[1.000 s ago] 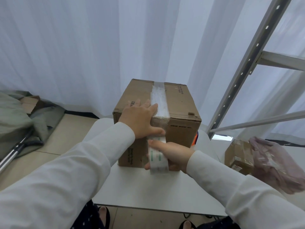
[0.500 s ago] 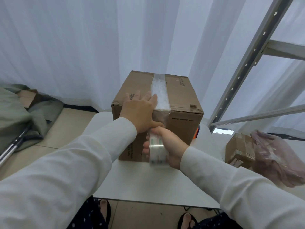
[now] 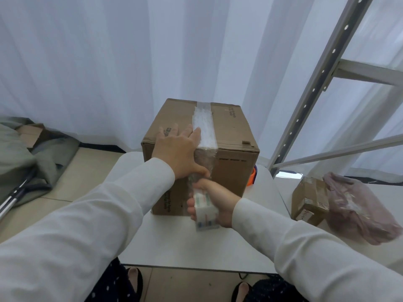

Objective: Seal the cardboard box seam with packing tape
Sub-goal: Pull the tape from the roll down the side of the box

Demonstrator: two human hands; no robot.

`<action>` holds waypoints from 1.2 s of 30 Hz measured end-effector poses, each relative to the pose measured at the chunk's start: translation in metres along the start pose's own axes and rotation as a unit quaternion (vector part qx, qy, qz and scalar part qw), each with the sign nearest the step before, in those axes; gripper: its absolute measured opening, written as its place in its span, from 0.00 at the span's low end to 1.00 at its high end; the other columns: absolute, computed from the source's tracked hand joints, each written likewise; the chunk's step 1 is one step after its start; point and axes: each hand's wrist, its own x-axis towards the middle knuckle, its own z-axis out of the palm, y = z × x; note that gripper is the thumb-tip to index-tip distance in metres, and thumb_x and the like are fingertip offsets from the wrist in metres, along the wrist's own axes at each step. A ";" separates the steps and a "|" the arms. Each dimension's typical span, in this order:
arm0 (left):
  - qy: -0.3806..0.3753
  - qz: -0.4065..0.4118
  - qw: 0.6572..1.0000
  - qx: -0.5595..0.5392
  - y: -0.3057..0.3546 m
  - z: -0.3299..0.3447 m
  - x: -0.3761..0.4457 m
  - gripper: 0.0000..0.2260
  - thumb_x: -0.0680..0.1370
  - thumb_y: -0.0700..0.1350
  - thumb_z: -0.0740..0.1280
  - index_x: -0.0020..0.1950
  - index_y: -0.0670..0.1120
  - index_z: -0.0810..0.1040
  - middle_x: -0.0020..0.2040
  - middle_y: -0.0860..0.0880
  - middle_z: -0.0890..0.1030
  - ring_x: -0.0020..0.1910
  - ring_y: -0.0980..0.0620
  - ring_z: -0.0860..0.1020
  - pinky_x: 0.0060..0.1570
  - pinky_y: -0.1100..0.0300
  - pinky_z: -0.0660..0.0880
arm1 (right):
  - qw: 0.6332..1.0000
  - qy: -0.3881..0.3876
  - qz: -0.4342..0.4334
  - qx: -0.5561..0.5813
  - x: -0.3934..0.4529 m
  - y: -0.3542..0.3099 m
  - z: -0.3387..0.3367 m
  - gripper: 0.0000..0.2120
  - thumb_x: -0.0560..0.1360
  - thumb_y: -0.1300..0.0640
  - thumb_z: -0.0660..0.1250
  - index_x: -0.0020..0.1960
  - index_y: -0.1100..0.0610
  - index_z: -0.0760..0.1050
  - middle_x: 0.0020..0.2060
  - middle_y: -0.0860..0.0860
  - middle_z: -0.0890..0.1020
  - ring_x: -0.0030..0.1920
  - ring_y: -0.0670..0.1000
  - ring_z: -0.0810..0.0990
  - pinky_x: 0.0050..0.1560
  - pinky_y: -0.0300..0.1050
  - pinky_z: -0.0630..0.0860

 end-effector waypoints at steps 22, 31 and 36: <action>0.016 -0.006 1.000 -0.008 0.000 0.001 -0.001 0.46 0.63 0.71 0.65 0.74 0.51 0.53 0.76 0.51 0.58 0.74 0.42 0.55 0.70 0.39 0.54 | 0.989 -0.007 0.111 -0.101 -0.003 0.022 0.007 0.23 0.77 0.46 0.59 0.64 0.61 0.67 0.33 0.54 0.82 0.27 0.49 0.81 0.36 0.43 0.79; 0.015 0.005 1.000 -0.006 -0.003 0.002 -0.001 0.47 0.63 0.71 0.64 0.74 0.50 0.52 0.76 0.51 0.58 0.74 0.42 0.55 0.70 0.39 0.53 | 0.987 -0.014 0.124 -0.104 -0.003 0.020 -0.004 0.19 0.77 0.45 0.60 0.50 0.62 0.73 0.29 0.53 0.84 0.32 0.50 0.82 0.40 0.44 0.79; 0.041 0.051 0.998 -0.009 -0.007 0.002 -0.003 0.43 0.65 0.72 0.58 0.74 0.50 0.55 0.75 0.51 0.59 0.74 0.48 0.55 0.71 0.42 0.50 | 0.981 -0.028 0.134 -0.136 -0.006 0.019 -0.009 0.18 0.77 0.45 0.60 0.46 0.62 0.74 0.33 0.53 0.83 0.34 0.49 0.81 0.40 0.43 0.78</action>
